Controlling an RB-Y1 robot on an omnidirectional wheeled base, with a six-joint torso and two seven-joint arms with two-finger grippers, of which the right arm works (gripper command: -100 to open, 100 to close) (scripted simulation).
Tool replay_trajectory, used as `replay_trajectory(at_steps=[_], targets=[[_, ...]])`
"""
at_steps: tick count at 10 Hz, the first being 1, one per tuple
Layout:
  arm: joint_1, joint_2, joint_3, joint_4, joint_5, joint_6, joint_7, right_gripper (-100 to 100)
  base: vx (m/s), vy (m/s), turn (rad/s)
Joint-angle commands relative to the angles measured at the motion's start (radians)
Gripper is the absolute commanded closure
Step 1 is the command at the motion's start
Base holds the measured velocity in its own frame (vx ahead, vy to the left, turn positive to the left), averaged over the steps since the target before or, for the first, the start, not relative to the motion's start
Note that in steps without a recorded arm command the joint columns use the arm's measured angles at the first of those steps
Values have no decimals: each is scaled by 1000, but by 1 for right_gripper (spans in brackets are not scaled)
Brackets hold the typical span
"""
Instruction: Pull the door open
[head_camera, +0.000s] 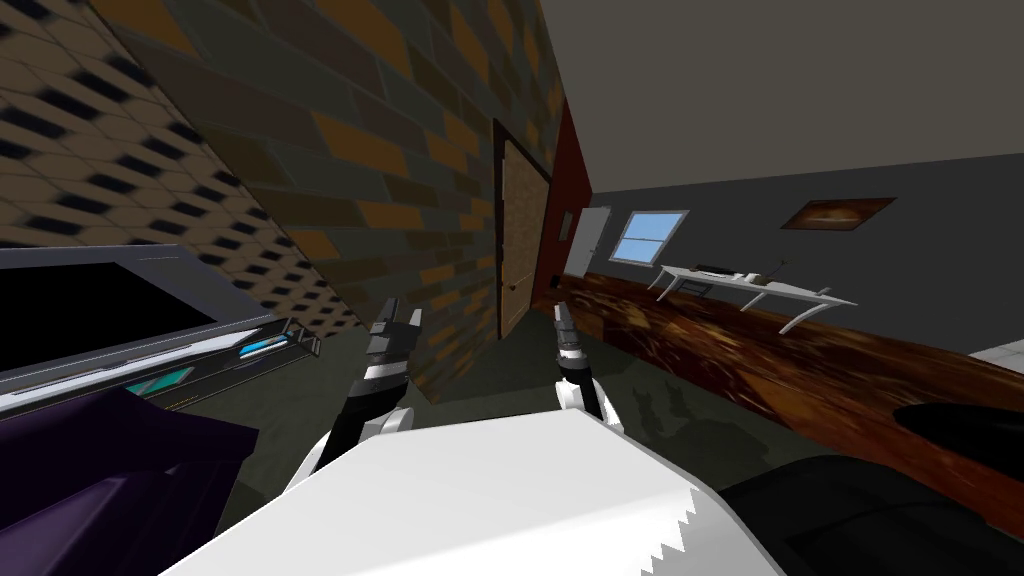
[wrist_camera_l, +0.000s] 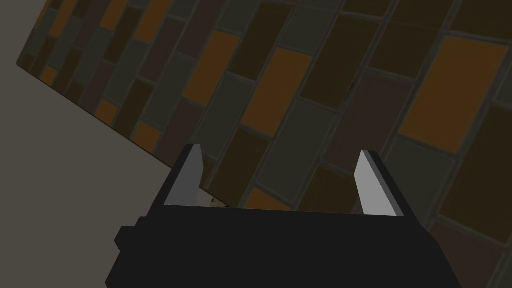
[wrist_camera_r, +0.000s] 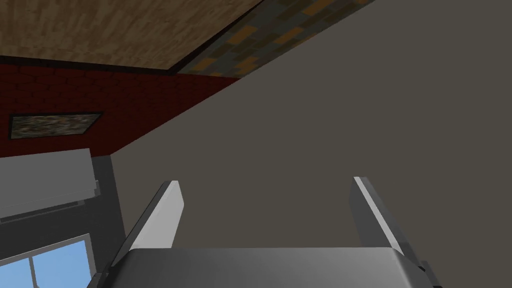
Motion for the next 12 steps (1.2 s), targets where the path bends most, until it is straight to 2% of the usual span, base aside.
replay_trajectory(at_steps=[1,12], targets=[[-10,-8,4,30,13,-3,28,-100,156,-34,53],[-92,-47,12,266,81,-65,164,-100,94,-27,43]])
